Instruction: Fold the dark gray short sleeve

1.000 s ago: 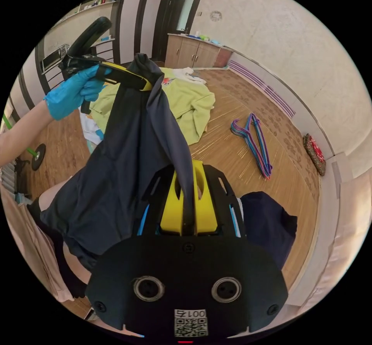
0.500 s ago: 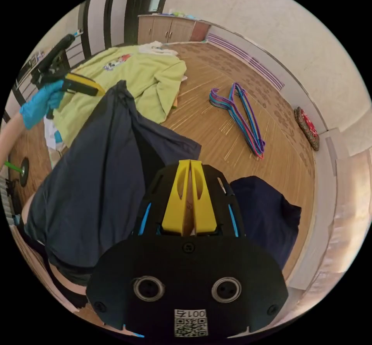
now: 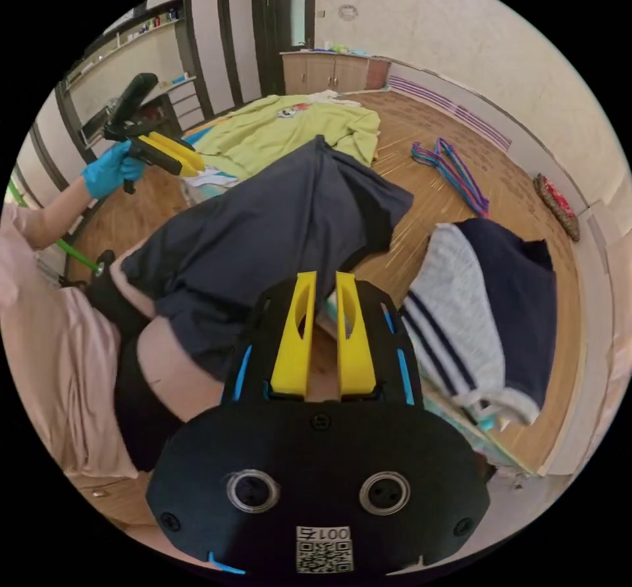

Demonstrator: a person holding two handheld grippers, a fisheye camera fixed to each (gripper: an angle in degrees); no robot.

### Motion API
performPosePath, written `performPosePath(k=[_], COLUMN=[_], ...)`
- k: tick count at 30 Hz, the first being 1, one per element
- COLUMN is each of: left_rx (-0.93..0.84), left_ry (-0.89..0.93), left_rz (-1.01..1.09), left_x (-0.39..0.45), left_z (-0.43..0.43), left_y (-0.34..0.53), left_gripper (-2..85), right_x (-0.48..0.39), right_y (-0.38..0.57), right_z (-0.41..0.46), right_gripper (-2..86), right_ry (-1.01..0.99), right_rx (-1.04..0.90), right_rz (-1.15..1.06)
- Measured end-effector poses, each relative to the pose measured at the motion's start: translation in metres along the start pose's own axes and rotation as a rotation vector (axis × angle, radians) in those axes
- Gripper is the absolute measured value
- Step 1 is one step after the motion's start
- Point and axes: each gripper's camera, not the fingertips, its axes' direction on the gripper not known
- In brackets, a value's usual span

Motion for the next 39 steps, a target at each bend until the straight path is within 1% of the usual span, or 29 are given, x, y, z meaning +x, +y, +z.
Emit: performPosePath(k=[2, 5, 9, 12, 14, 17, 22, 26, 29, 32, 34, 37, 39], left_rx=[-0.011, -0.043, -0.138, -0.191, -0.192, -0.174, -0.139, -0.186, -0.183, -0.184, -0.116, -0.028, -0.047], left_ry=[0.029, 0.063, -0.076, -0.268, -0.300, -0.277, -0.133, -0.143, -0.177, -0.152, -0.152, -0.138, -0.147], left_rz=[0.018, 0.029, 0.008, -0.026, -0.043, -0.094, -0.130, -0.126, -0.093, -0.066, -0.064, -0.045, -0.042], left_x=[0.021, 0.045, 0.060, 0.066, 0.070, 0.071, 0.073, 0.071, 0.073, 0.070, 0.066, 0.062, 0.059], left_z=[0.002, 0.013, 0.040, 0.054, 0.056, 0.055, 0.044, 0.056, 0.059, 0.051, 0.025, -0.012, -0.021], left_y=[0.016, 0.035, 0.050, 0.060, 0.068, 0.081, 0.098, 0.108, 0.116, 0.124, 0.134, 0.152, 0.165], left_gripper=[3.6, 5.7, 7.7, 8.1, 8.2, 8.4, 8.1, 5.2, 1.6, -0.3, -0.8, -1.0, -1.1], right_x=[-0.015, -0.042, -0.068, -0.074, -0.075, -0.073, -0.055, -0.054, -0.058, -0.064, -0.072, -0.085, -0.094], right_y=[0.027, 0.063, 0.087, 0.094, 0.098, 0.107, 0.128, 0.139, 0.149, 0.160, 0.165, 0.169, 0.170], right_z=[-0.009, -0.010, 0.015, 0.030, 0.035, 0.043, 0.054, 0.055, 0.051, 0.041, 0.024, -0.007, -0.018], right_gripper=[9.7, 12.8, 14.4, 14.7, 14.8, 14.9, 13.3, 9.6, 5.7, 3.3, 2.6, 2.1, 1.9], right_ry=[-0.038, -0.009, -0.098, -0.153, -0.169, -0.189, -0.305, -0.376, -0.355, -0.270, -0.206, -0.233, -0.238], right_rx=[0.027, 0.031, -0.026, -0.009, 0.004, 0.017, 0.032, 0.056, 0.075, 0.088, 0.094, 0.165, 0.161], right_rz=[-0.003, -0.050, -0.105, -0.090, -0.079, -0.050, 0.103, 0.140, 0.166, 0.200, 0.201, 0.152, 0.117])
